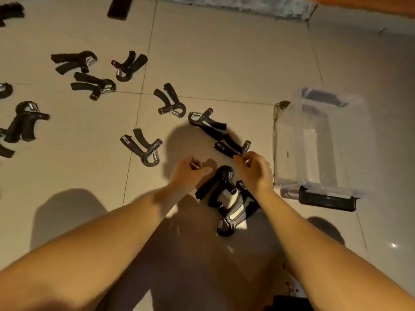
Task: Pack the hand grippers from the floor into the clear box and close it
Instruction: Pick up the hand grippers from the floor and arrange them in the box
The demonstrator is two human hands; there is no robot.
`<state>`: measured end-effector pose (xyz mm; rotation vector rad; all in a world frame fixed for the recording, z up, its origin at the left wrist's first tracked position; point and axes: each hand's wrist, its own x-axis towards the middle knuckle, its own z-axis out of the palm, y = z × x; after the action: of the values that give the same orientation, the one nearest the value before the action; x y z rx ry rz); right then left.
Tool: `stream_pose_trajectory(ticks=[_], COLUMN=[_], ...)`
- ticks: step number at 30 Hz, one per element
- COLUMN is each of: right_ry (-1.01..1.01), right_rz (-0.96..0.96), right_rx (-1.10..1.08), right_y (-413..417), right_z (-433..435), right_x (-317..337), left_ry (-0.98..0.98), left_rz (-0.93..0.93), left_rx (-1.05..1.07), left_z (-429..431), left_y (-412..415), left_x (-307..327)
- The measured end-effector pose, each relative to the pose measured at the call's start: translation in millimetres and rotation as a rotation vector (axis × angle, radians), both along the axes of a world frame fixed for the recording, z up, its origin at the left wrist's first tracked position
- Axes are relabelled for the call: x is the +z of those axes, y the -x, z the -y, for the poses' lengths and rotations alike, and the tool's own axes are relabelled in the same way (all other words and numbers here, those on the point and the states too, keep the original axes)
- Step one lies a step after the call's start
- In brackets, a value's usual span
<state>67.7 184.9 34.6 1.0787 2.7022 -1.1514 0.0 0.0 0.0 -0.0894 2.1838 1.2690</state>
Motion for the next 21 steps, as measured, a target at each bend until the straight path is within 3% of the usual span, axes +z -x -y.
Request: stream_pose_trajectory(ticks=[4, 7, 12, 17, 21], right_ry=[-0.033, 0.012, -0.043, -0.385, -0.499], right_rz=[0.005, 0.003, 0.059, 0.168, 0.241], right_rx=[0.017, 0.03, 0.25, 0.621, 0.696], right_y=[-40, -72, -113, -128, -137], right_z=[-1, 1, -1, -8, -6], right_x=[-36, -60, -78, -84, -85], left_ry=[0.057, 0.125, 0.246, 0.348, 0.37], left_rz=[-0.036, -0.165, -0.286, -0.356, -0.338], left_rx=[-0.049, -0.085, -0.162, -0.177, -0.066], left_z=[-8, -15, -29, -32, -9], left_y=[-28, -46, -67, -68, -61], left_x=[-30, -48, -66, -72, -68])
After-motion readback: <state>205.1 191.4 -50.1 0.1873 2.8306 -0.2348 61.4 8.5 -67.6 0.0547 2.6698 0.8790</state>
